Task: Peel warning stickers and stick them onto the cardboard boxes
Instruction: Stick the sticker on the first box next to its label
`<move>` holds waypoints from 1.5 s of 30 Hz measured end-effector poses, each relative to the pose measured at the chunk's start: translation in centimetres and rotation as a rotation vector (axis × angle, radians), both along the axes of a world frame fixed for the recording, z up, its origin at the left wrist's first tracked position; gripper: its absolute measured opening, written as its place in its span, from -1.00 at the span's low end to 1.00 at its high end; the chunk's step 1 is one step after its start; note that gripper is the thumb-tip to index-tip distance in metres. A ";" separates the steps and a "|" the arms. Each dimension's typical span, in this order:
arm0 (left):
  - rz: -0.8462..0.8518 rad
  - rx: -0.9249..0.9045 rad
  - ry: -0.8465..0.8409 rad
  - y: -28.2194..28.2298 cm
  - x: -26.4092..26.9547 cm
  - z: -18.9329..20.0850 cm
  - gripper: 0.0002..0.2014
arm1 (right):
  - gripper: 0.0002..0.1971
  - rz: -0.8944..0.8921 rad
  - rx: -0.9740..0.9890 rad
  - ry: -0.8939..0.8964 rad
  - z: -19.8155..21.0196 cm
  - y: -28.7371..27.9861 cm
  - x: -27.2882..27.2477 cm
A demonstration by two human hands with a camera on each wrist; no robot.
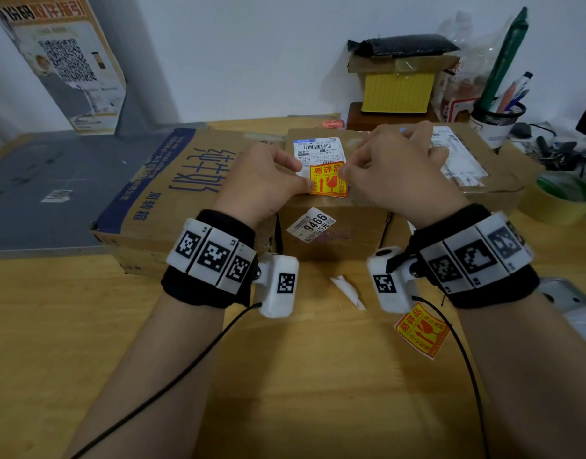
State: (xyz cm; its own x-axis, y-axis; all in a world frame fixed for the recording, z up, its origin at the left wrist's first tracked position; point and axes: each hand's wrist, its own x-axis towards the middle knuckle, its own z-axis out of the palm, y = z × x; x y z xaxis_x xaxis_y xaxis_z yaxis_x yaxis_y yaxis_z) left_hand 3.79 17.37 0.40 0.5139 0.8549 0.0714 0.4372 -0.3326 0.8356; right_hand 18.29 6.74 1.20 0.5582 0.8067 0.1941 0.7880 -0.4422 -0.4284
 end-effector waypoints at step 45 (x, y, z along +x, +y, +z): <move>-0.119 0.050 0.020 -0.5 -0.5 0.2 -0.81 | -0.70 0.192 0.066 -0.089 0.3 -0.4 -1.0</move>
State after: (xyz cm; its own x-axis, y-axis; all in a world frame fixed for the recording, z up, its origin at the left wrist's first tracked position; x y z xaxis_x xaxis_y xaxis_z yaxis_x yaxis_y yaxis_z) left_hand 3.30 16.89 0.57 0.6134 0.7833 0.1008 0.4083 -0.4239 0.8085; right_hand 17.28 6.33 1.45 0.3739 0.8805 0.2914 0.8911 -0.2539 -0.3762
